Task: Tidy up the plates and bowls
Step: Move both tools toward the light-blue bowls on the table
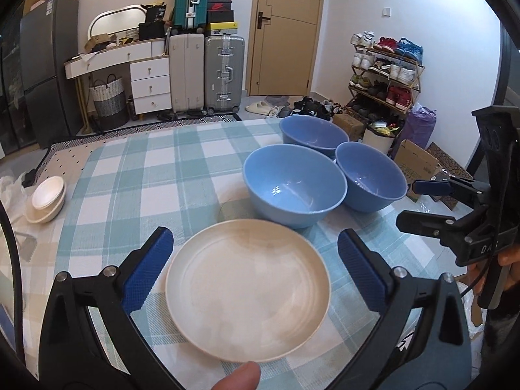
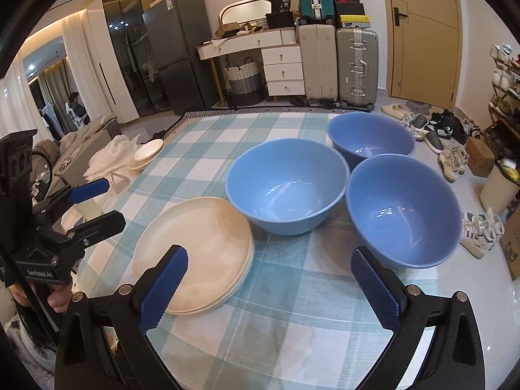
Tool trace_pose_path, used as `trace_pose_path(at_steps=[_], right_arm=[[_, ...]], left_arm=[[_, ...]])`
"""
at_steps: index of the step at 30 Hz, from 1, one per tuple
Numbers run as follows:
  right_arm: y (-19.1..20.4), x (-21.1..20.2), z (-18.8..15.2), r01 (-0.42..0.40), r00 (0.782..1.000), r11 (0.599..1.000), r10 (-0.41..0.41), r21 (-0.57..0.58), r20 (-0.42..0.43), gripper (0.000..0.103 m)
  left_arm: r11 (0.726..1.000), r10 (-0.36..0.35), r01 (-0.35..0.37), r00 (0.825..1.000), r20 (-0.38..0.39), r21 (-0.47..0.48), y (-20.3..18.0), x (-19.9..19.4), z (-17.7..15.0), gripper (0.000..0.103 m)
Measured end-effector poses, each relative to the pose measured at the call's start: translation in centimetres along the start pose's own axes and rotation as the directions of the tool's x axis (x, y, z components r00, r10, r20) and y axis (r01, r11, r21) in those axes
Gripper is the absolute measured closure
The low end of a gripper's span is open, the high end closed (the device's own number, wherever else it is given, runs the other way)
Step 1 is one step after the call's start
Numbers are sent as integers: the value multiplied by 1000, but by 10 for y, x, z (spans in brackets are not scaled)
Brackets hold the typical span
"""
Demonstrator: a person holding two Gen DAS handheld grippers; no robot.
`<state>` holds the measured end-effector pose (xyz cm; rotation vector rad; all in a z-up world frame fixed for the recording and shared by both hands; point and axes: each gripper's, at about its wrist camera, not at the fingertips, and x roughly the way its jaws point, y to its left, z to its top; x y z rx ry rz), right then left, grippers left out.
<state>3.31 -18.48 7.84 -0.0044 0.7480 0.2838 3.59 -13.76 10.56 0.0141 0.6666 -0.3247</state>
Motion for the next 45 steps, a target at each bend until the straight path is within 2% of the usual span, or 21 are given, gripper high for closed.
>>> trace_pose_path(at_steps=[10,22,33,45], right_arm=[[-36,-44,22,23,995,999,-26,23,100,1],[-73,-88,69,60,982,996,-70,62,173,1],[-106,-99,116,51,977,993,-72,107,202,1],[-158,-61,156,57,985,985,-83,166,152,1]], left_arm=[[998,-28,27,1000,10,51,-27,24,49,2],[998,-56,56,998,-3,30,-26,61,100,2],[998,-59,59,998,-7,7,-13,90,148,2],[998,-57,57,998,-41,-13,-13,148,193,2]])
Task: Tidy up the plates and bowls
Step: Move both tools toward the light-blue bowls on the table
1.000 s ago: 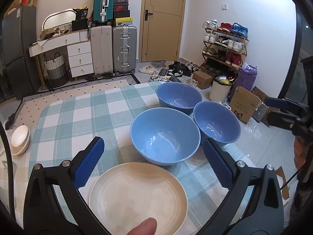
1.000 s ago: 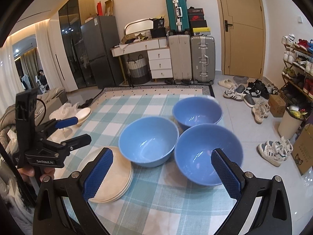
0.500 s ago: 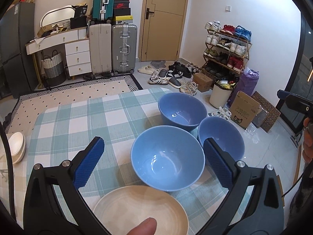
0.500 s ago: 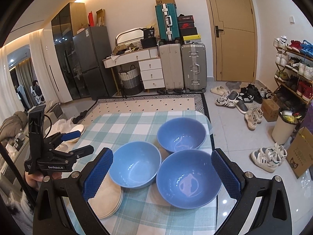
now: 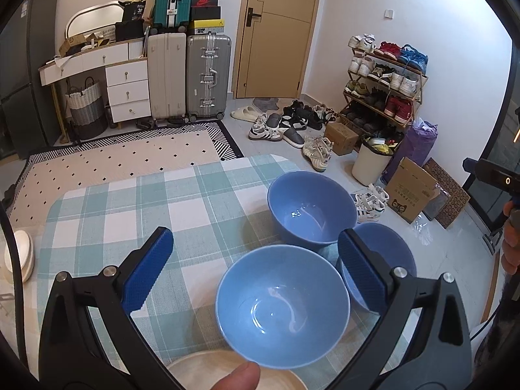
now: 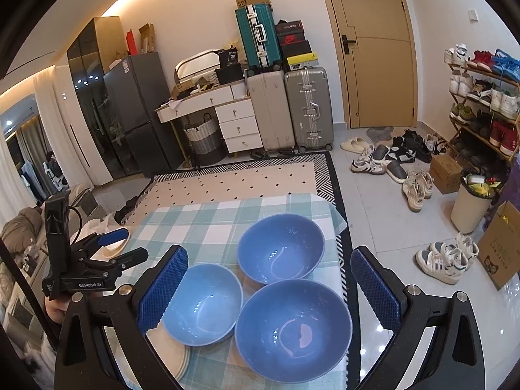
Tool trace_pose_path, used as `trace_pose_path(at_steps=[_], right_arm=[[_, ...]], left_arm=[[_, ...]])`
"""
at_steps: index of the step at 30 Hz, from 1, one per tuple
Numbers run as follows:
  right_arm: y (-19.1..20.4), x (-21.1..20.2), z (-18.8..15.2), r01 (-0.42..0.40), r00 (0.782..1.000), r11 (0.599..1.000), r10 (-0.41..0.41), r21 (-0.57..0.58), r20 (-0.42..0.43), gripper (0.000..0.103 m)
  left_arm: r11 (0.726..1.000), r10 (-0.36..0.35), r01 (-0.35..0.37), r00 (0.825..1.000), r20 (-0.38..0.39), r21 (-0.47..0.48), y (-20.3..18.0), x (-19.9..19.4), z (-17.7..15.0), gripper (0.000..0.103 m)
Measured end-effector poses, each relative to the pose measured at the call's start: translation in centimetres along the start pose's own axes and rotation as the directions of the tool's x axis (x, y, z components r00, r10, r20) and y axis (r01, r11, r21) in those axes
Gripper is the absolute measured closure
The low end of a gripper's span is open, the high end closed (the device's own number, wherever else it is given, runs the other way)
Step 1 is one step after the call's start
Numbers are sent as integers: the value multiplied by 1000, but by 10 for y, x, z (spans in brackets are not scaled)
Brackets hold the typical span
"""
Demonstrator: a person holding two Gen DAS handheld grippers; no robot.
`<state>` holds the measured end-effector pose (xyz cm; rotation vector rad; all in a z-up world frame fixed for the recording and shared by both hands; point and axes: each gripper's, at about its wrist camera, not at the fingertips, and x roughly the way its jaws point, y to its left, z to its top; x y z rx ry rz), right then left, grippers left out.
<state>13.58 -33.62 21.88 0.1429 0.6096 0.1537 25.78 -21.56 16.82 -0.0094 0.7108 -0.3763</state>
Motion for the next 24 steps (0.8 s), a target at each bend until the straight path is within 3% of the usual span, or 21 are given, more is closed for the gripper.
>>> trace_pose_path(at_steps=[24], right_arm=[[-59,115,4,42,986,997,-32,60,-166,1]], left_arm=[[1000,15,-11,989,-148,28,-13,152,27,2]])
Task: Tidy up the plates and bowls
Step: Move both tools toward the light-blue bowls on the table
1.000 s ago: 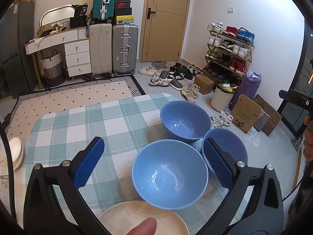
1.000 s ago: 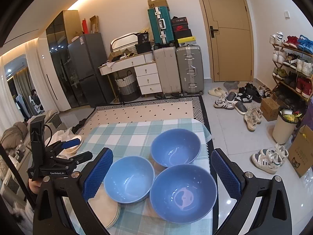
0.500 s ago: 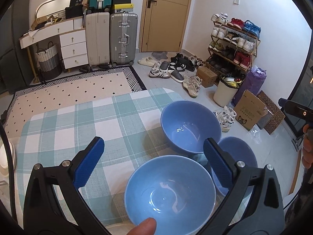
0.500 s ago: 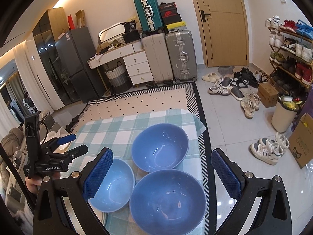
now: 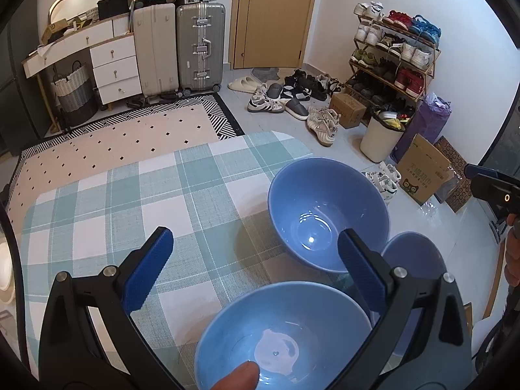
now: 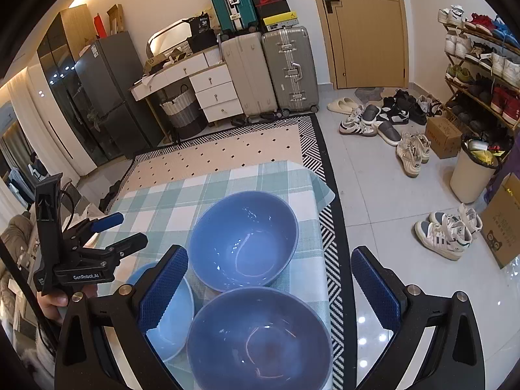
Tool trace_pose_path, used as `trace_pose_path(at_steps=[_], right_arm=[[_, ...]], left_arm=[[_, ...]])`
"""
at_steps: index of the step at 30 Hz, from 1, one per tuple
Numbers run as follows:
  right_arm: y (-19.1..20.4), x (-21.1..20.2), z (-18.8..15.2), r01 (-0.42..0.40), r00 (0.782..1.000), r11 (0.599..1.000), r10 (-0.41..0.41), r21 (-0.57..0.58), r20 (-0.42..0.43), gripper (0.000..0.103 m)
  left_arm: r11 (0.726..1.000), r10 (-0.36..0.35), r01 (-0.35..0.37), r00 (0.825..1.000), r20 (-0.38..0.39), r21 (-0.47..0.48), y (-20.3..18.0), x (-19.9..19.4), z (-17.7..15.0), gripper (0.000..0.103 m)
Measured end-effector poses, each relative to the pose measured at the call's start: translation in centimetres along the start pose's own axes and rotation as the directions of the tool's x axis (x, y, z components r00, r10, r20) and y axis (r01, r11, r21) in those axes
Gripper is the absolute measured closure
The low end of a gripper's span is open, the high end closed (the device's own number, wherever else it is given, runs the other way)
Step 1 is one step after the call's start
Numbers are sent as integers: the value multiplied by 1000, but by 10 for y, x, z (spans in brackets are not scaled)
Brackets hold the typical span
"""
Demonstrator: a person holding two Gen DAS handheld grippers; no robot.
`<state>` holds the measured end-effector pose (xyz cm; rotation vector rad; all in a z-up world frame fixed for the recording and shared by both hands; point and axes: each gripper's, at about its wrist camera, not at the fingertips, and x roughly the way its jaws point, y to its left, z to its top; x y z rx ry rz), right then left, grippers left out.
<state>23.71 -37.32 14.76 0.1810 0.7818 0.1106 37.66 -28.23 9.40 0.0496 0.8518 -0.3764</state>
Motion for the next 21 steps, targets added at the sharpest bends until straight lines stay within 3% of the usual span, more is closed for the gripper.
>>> trace_pose_path(at_steps=[21], right_arm=[[-10,75,1,41,994,999,-40,10,-99,1]], left_arm=[[1000,2,-2,995,-96,-3,9,79,1,2]])
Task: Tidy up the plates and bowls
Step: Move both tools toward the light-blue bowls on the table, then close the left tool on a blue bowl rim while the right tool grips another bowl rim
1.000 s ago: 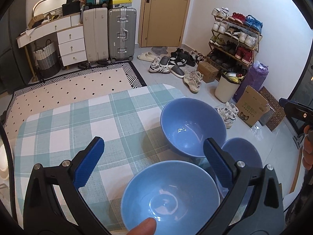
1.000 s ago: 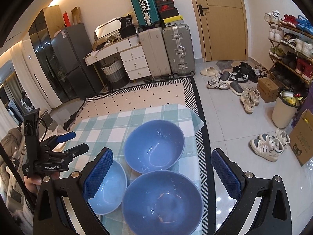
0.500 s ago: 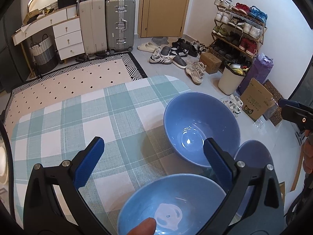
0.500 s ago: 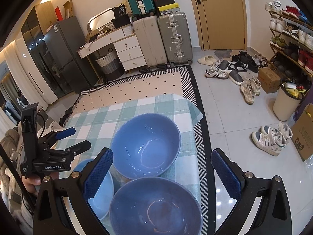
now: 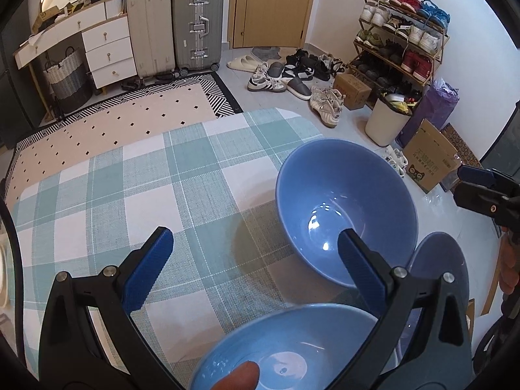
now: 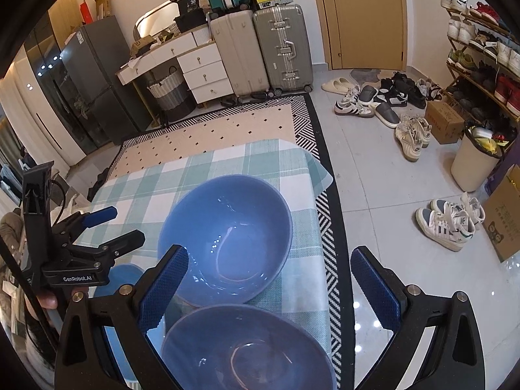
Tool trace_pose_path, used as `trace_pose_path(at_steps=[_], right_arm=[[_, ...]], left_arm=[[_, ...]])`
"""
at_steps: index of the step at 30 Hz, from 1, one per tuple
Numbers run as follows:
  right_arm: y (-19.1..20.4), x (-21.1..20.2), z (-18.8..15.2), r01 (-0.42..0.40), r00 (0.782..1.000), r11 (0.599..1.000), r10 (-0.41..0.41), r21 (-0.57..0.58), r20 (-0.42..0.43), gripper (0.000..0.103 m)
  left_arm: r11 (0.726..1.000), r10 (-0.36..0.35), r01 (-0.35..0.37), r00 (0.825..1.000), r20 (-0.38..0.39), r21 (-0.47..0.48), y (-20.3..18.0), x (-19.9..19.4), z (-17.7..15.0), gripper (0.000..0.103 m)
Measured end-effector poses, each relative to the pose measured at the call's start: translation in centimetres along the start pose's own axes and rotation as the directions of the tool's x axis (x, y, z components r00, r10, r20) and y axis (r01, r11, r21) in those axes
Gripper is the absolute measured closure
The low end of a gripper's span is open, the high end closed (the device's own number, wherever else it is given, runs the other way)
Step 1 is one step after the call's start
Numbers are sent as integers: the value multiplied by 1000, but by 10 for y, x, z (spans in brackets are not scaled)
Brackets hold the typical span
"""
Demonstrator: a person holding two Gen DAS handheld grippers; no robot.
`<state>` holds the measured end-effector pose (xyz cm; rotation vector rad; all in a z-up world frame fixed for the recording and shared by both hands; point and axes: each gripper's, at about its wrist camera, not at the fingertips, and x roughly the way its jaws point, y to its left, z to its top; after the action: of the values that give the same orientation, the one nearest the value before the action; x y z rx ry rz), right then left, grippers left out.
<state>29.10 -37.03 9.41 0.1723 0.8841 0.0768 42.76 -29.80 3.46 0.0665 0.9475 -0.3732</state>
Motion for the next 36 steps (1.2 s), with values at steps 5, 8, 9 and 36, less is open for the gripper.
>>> trace_pose_path(at_steps=[5,8,9,36], right_arm=[[-4,19,-2,-8,999,1000,8,4,-39,1],[-5,33,-4,-13,998,1000,13,7,-69,4],[-4,38,-5,-14,997,1000,15,6,-76,5],[-2,82,-17,-4,989,999,-4,-54,-150,76]], left_arm=[[1000,8,-8,1000,-20,-2,-2,13,-2,2],[1000,16,-17,999,-38,-5,-3,21,-2,3],[1000,14,-15,999,-42,-8,-3,24,-2,3],[994,-82,88,992,-94,71,-30,49,-4,85]])
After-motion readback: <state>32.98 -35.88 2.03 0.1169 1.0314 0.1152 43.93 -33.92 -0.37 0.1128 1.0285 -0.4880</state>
